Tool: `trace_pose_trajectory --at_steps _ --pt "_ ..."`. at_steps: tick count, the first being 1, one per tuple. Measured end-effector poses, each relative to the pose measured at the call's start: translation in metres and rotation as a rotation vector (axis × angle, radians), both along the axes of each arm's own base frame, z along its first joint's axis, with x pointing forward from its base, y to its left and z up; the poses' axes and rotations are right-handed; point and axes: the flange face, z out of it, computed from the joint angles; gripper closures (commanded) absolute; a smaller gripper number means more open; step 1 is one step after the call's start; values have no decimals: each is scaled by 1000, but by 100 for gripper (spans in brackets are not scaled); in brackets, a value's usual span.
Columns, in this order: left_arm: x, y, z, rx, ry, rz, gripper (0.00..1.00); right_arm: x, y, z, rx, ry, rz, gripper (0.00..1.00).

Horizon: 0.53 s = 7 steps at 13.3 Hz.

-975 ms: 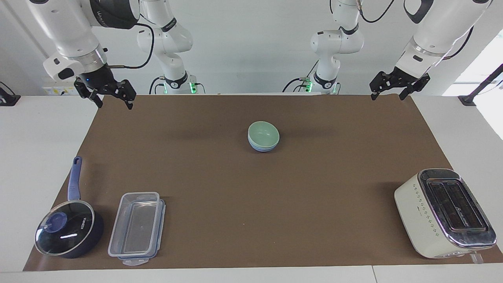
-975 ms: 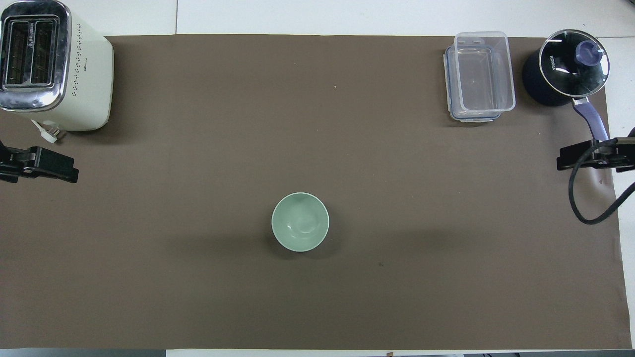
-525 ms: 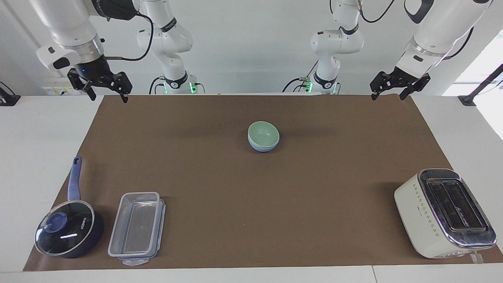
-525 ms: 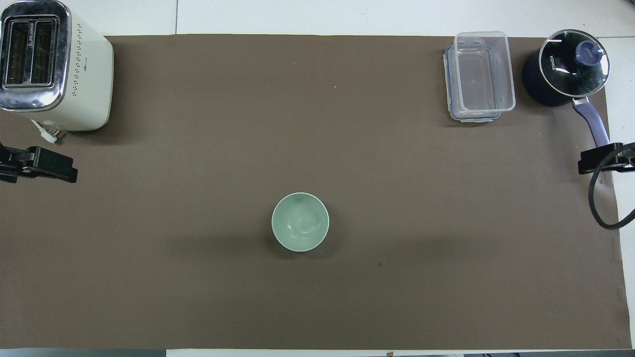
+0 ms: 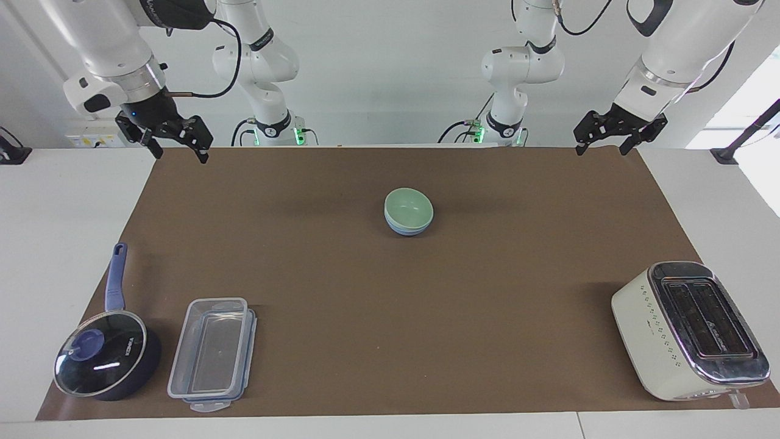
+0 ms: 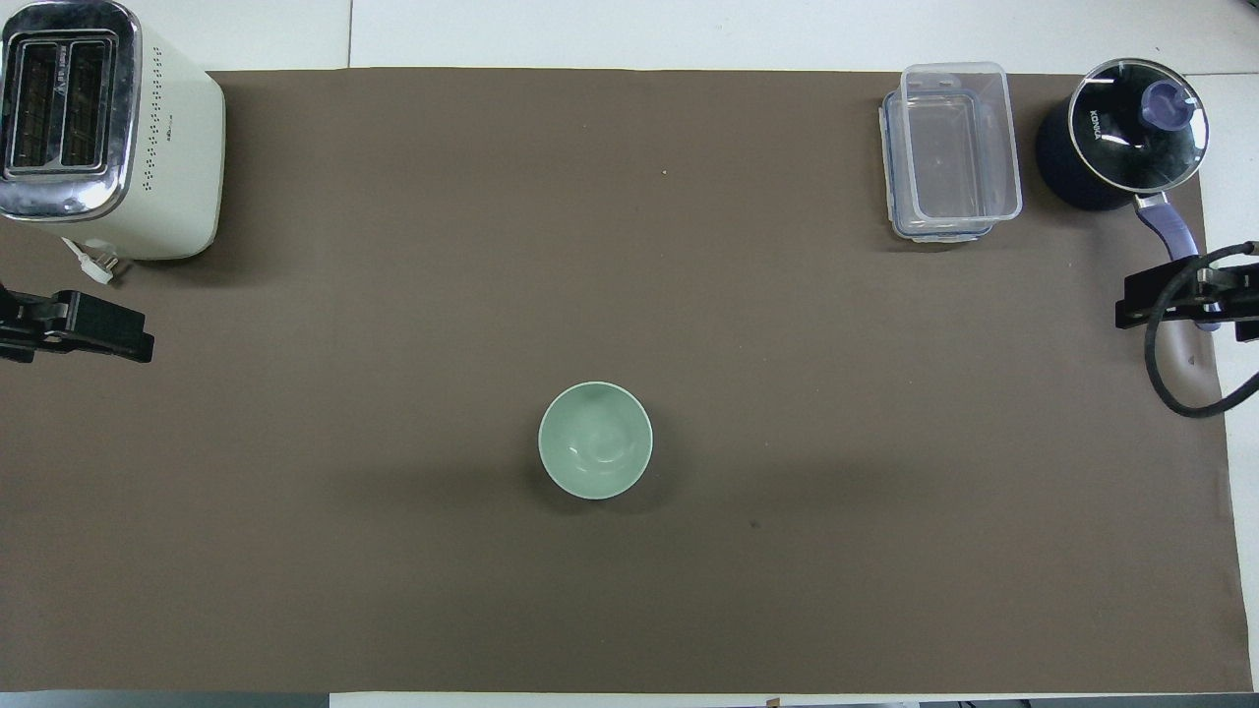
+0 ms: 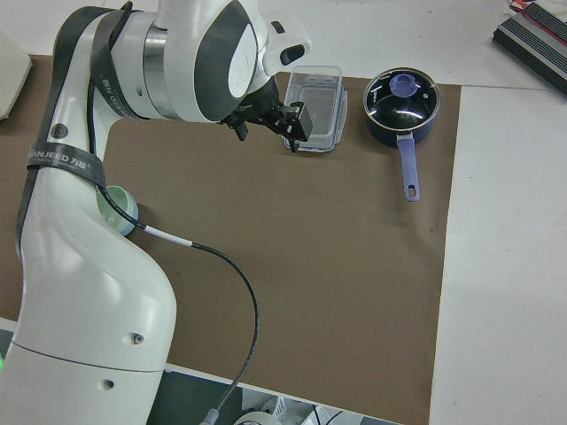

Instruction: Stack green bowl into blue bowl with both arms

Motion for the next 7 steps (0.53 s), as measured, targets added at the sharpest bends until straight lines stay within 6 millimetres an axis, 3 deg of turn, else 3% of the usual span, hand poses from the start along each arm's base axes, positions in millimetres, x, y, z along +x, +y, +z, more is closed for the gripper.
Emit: trace_pose_trajectory --at_steps 7 --pt "0 0 0 0 0 0 0 2 1 -5 1 24 1 0"
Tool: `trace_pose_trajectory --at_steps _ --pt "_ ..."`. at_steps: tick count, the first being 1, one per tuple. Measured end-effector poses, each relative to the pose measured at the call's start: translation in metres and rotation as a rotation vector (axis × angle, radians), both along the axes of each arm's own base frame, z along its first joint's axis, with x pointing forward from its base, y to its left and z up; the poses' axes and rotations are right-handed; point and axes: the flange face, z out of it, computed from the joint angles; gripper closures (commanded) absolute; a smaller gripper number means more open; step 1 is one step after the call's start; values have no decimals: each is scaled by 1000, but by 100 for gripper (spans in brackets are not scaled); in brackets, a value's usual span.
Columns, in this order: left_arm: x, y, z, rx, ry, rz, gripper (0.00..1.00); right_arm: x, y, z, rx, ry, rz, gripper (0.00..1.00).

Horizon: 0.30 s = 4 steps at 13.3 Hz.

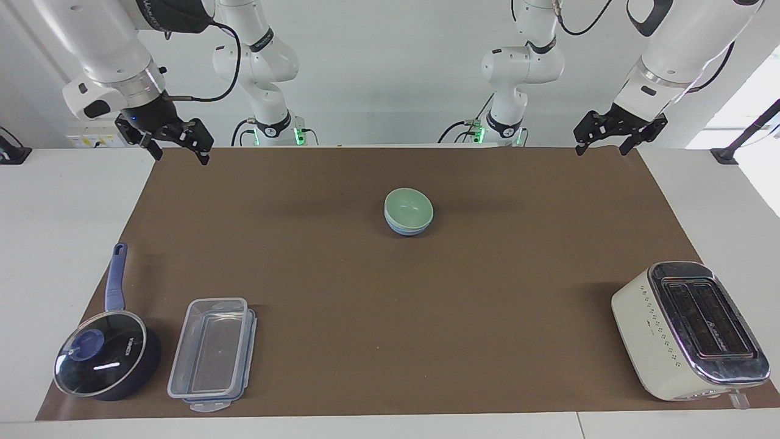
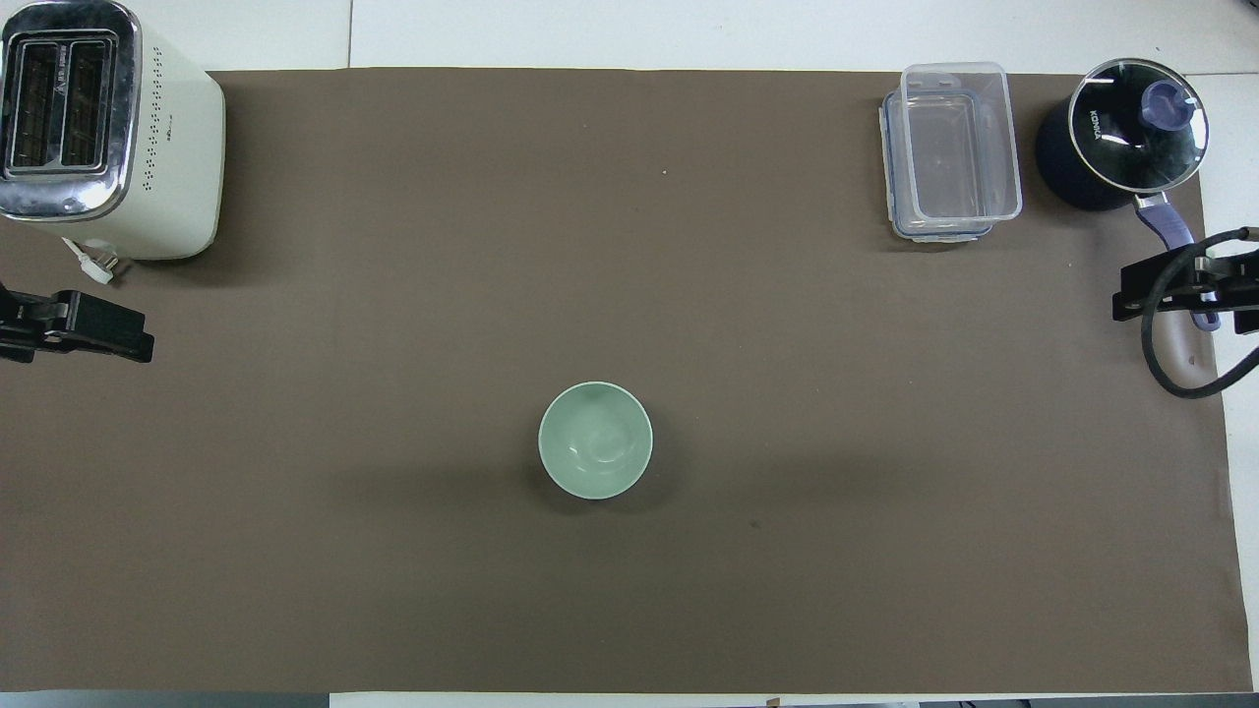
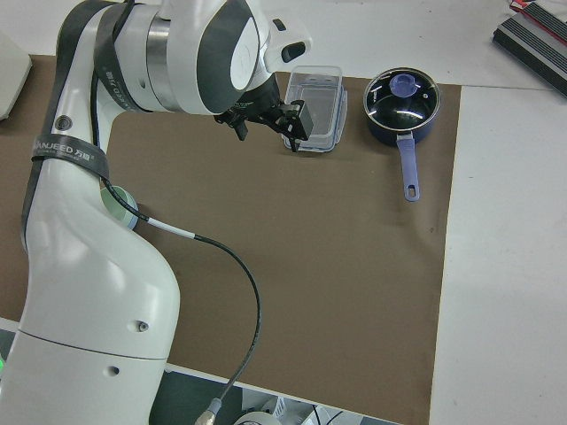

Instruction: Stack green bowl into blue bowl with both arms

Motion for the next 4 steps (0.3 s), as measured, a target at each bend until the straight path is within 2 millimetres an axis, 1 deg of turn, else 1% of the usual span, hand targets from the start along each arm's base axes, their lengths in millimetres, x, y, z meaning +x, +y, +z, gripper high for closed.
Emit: trace_pose_trajectory --at_steps 4 --pt "0 0 0 0 0 0 0 0 0 0 0 -7 0 0"
